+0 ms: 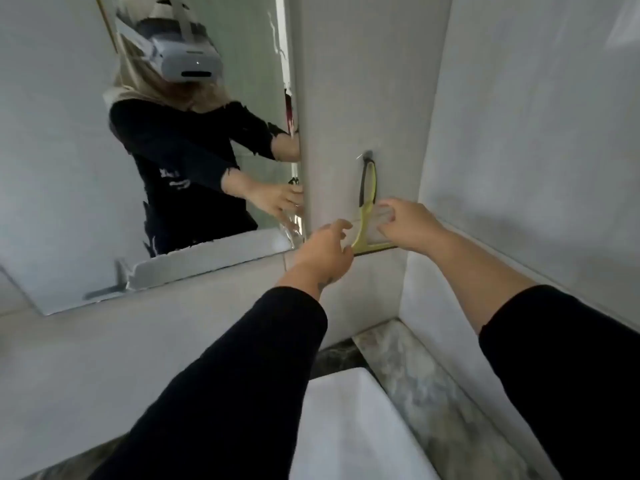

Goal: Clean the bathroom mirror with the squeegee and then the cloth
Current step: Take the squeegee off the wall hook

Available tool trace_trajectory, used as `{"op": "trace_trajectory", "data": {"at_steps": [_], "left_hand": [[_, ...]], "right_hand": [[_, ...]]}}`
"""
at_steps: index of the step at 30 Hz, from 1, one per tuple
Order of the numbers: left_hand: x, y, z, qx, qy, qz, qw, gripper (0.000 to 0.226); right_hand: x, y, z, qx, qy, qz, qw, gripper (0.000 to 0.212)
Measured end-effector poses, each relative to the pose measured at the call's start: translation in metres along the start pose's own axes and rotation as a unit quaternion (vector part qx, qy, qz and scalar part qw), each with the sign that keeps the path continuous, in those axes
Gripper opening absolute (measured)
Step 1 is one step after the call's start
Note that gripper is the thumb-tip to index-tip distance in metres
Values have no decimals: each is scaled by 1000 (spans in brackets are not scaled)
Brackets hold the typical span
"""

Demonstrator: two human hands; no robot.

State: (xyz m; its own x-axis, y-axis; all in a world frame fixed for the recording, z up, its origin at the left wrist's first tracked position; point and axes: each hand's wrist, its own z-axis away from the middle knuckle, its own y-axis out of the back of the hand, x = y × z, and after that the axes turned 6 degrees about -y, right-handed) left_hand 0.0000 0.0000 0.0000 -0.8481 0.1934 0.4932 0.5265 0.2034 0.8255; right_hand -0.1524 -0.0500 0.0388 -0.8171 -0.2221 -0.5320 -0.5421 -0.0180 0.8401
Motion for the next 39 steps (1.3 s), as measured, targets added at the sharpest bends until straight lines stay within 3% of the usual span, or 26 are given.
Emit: {"op": "trace_trajectory", "data": {"at_steps": [8, 18, 27, 31, 33, 37, 39], "left_hand": [[1, -66, -43, 201, 0, 57, 978, 61], [1, -103, -56, 268, 23, 81, 960, 61], [12, -62, -6, 259, 17, 70, 963, 62], [5, -30, 38, 283, -22, 60, 957, 64], [-6, -10, 57, 301, -27, 44, 952, 64], [-24, 47, 92, 328, -38, 3, 944, 68], [-30, 77, 106, 345, -46, 0, 937, 69]], "right_hand": [[-12, -20, -63, 139, 61, -134, 979, 64], [-9, -38, -84, 220, 93, -191, 952, 57], [-38, -12, -34, 189, 91, -178, 961, 52], [-68, -8, 3, 134, 152, -30, 979, 65], [-87, -5, 23, 145, 196, 86, 966, 66], [-129, 3, 58, 170, 331, 274, 887, 72], [-150, 3, 68, 196, 391, 310, 844, 70]]}}
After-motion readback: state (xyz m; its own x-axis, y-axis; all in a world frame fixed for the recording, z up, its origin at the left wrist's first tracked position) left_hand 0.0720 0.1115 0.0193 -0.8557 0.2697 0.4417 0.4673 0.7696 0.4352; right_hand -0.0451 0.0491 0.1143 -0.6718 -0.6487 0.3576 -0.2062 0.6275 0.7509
